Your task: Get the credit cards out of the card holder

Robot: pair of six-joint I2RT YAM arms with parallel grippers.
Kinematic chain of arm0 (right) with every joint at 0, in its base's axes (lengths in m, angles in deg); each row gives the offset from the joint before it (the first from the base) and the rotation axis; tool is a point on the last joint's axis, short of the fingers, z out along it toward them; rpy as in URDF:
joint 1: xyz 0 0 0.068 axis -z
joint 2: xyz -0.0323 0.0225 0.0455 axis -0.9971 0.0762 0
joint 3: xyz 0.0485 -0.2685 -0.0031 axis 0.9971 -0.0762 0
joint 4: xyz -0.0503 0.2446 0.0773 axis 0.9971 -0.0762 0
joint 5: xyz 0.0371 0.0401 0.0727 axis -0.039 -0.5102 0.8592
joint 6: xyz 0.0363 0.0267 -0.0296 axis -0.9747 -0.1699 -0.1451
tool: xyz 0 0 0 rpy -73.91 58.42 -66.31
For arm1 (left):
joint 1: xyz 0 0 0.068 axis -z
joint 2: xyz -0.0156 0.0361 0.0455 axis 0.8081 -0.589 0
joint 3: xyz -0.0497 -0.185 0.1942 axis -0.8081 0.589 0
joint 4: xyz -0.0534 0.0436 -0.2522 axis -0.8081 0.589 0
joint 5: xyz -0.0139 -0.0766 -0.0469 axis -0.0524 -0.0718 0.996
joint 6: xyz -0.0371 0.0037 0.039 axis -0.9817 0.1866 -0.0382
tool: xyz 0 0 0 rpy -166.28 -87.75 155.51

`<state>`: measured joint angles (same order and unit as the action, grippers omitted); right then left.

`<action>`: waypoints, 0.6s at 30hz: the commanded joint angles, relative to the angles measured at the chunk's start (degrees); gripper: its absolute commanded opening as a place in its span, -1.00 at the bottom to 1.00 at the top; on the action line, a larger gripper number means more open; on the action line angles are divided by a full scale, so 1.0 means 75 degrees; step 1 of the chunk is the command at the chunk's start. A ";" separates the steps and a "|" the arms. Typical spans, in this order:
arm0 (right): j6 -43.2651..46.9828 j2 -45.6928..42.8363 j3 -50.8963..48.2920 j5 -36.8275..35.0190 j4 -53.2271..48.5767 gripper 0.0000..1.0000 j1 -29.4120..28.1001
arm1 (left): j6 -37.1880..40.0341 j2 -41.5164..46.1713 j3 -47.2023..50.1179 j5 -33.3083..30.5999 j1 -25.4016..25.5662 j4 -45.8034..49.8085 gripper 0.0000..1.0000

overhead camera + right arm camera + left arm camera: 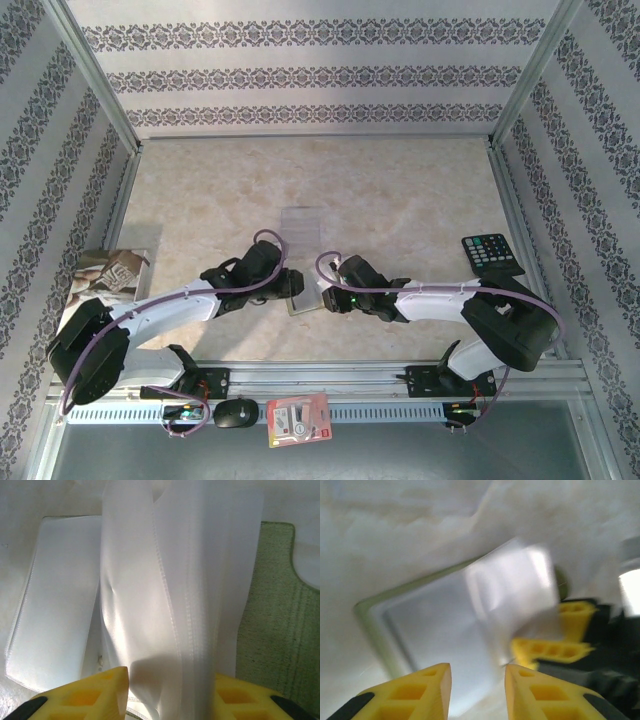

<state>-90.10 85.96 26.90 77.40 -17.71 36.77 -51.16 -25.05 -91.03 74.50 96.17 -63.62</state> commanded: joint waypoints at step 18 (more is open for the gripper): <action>-0.0149 0.0248 -0.0093 0.0034 0.0093 -0.23 0.0163 | 0.0156 -0.1278 -0.0217 0.0286 -0.0056 -0.0798 -0.40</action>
<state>-90.39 86.11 26.90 78.10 -17.12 37.16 -51.10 -33.47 -91.41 75.94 96.17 -66.92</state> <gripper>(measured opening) 0.385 0.303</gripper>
